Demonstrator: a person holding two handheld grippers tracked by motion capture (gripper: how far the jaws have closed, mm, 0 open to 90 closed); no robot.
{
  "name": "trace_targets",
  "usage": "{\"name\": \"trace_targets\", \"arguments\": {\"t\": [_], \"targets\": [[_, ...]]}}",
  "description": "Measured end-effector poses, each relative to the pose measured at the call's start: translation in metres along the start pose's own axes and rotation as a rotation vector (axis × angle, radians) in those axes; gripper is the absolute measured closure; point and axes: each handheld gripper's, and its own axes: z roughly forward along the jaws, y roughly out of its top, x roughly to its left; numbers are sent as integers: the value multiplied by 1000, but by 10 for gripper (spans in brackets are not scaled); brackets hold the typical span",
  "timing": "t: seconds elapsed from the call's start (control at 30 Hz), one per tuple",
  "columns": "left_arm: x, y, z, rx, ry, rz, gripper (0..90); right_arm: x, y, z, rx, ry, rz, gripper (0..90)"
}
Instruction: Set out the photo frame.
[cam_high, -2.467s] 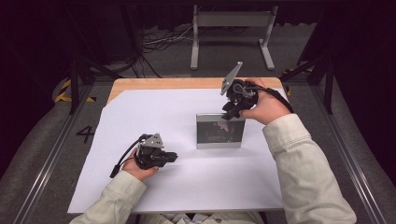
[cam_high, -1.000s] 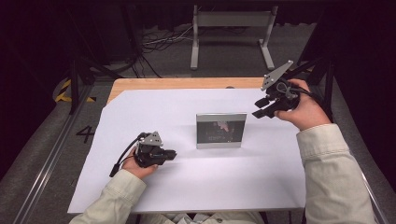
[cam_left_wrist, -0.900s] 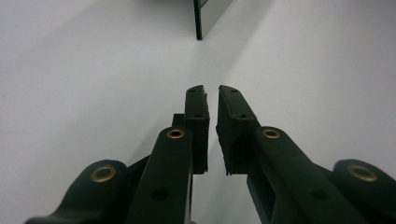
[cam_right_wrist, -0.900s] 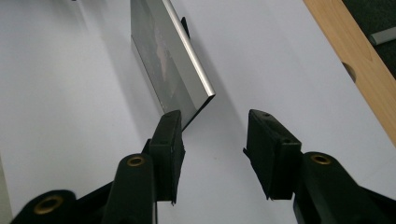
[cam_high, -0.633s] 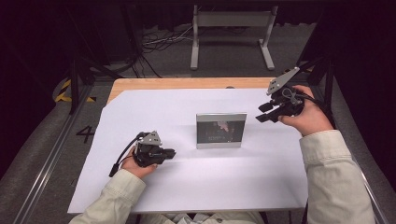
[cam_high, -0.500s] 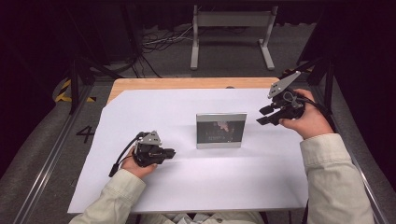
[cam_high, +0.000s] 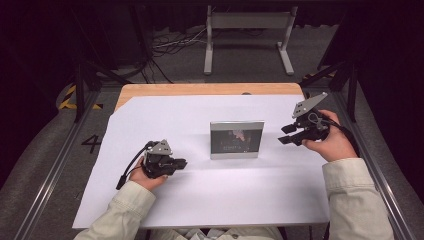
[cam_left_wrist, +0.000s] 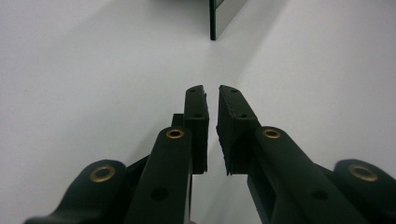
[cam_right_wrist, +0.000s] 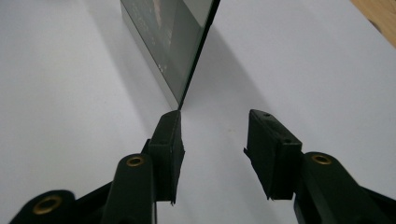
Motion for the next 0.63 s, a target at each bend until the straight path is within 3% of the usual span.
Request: {"name": "trace_targets", "arguments": {"t": [0.33, 0.63], "targets": [[1, 0, -2, -9, 15, 0, 818, 2, -19, 13, -4, 9, 28, 548], [5, -2, -8, -39, 43, -18, 807, 12, -37, 21, -36, -1, 45, 549]]}}
